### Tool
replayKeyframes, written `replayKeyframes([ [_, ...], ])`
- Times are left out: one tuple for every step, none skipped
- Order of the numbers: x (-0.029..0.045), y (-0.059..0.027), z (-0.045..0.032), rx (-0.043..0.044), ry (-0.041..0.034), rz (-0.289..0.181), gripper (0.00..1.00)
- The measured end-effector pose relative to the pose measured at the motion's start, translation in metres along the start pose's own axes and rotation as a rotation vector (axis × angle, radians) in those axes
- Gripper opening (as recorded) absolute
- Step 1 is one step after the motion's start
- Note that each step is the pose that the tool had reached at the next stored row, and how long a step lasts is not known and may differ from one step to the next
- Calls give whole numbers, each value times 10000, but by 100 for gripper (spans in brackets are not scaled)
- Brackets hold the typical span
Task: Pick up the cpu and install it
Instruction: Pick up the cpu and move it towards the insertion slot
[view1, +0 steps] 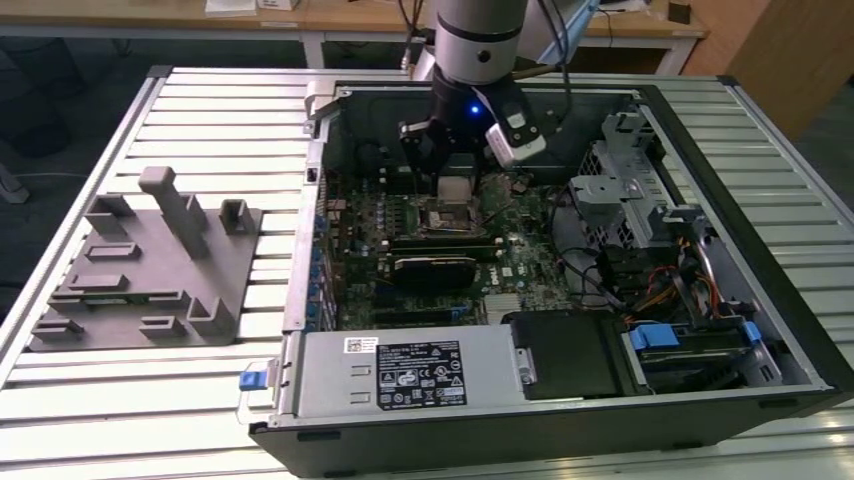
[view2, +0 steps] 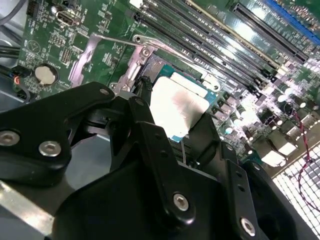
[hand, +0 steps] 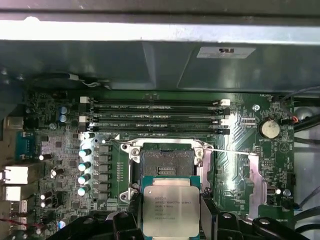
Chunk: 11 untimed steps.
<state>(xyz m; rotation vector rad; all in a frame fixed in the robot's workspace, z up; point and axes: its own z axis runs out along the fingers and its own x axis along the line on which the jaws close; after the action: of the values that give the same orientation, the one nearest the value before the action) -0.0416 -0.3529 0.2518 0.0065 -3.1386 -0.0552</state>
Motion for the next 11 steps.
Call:
replayKeyframes([
  [-1,0,4,36,0,0,55],
  [0,0,4,44,1,0,55],
  [0,-1,4,45,0,-1,55],
  [0,-1,4,46,0,-1,55],
  [0,-1,5,44,-1,0,55],
  [0,-1,11,41,-3,0,55],
  [0,-1,19,41,-7,1,55],
  [0,-1,26,43,-17,6,55],
  [0,-1,32,50,-29,14,55],
  [0,-2,36,58,-40,26,55],
  [0,-2,42,68,-49,46,55],
])
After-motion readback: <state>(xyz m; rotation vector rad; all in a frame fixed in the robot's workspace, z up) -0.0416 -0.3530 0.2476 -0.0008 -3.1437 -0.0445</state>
